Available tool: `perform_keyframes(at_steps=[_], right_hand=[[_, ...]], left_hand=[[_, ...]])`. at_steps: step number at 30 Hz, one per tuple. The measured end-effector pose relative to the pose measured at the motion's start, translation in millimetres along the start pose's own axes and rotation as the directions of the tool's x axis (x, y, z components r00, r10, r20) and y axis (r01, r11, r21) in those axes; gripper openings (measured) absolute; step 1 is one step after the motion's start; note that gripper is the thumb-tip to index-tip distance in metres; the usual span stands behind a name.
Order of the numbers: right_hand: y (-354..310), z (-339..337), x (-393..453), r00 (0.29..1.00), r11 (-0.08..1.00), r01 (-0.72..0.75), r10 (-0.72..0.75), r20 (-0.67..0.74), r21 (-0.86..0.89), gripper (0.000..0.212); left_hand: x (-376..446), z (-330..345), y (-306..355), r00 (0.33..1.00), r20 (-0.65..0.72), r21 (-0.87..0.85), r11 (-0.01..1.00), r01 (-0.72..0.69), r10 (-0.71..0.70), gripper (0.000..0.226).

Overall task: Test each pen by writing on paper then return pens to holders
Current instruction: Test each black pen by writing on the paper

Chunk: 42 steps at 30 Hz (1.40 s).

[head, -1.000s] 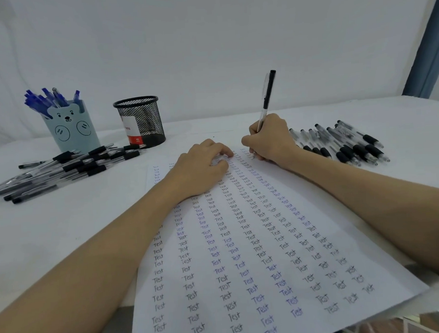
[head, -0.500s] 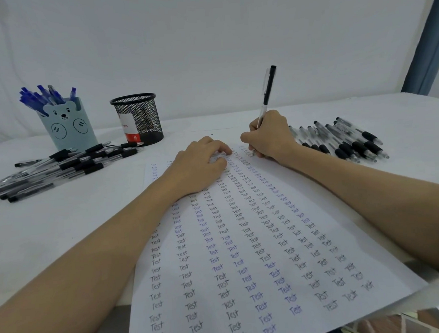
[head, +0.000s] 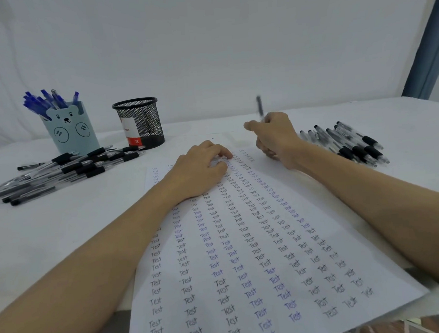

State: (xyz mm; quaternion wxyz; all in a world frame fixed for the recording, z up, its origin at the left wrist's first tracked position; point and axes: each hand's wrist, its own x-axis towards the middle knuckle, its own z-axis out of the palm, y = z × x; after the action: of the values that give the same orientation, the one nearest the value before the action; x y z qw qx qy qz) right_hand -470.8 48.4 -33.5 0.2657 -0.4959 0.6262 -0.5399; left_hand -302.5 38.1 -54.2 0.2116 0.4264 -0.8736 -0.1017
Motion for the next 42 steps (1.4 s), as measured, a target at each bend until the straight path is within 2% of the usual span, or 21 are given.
perform_keyframes(at_steps=[5,9,12,15,19,21,24,30,39,42], right_hand=[[-4.0,-4.6,-2.9,0.996,0.993,-0.038,0.028,0.082,0.115,0.030],[-9.4,-8.4,-1.9,0.991,0.995,-0.070,0.062,0.115,0.068,0.026],[-12.6,-15.0,-2.1,0.991,0.998,-0.043,0.036,0.126,0.049,0.020],[-14.4,-20.2,-2.1,0.990,0.989,-0.041,0.021,0.142,0.141,0.010],[-17.5,-26.4,3.1,0.990,0.965,-0.093,0.064,0.125,0.244,0.019],[-18.5,-30.8,4.6,0.991,0.977,-0.093,0.072,0.114,0.194,0.031],[-18.1,-33.3,3.5,0.992,0.989,-0.087,0.074,0.102,0.123,0.031],[-17.2,-31.4,4.2,0.997,0.987,-0.049,0.039,0.066,0.151,0.040],[-12.4,-26.2,6.4,0.999,0.998,-0.033,0.032,0.026,0.052,0.044],[-15.4,-32.4,7.1,0.997,0.998,-0.059,0.058,0.050,0.031,0.037]], left_hand=[[-0.6,-0.4,0.5,1.000,0.007,-0.007,1.000,-0.002,0.002,0.028],[-0.8,-0.7,0.2,1.000,0.006,-0.012,1.000,-0.004,0.004,0.028],[-0.4,0.2,-0.2,1.000,0.004,-0.007,1.000,-0.006,0.006,0.028],[0.1,-0.1,-0.9,1.000,-0.003,-0.009,1.000,-0.012,0.012,0.028],[0.0,-0.3,-1.2,1.000,-0.005,-0.014,1.000,-0.009,0.009,0.028],[0.1,-0.4,-1.3,1.000,-0.007,-0.010,1.000,-0.013,0.013,0.027],[-0.2,0.3,-1.7,1.000,-0.007,-0.019,1.000,-0.012,0.012,0.027],[-0.7,0.5,-1.6,1.000,-0.003,-0.022,1.000,-0.005,0.005,0.027],[-1.2,-0.8,-0.6,1.000,0.001,-0.017,1.000,0.001,-0.001,0.027],[-2.4,-1.5,1.0,1.000,0.007,-0.020,1.000,0.007,-0.007,0.027]])
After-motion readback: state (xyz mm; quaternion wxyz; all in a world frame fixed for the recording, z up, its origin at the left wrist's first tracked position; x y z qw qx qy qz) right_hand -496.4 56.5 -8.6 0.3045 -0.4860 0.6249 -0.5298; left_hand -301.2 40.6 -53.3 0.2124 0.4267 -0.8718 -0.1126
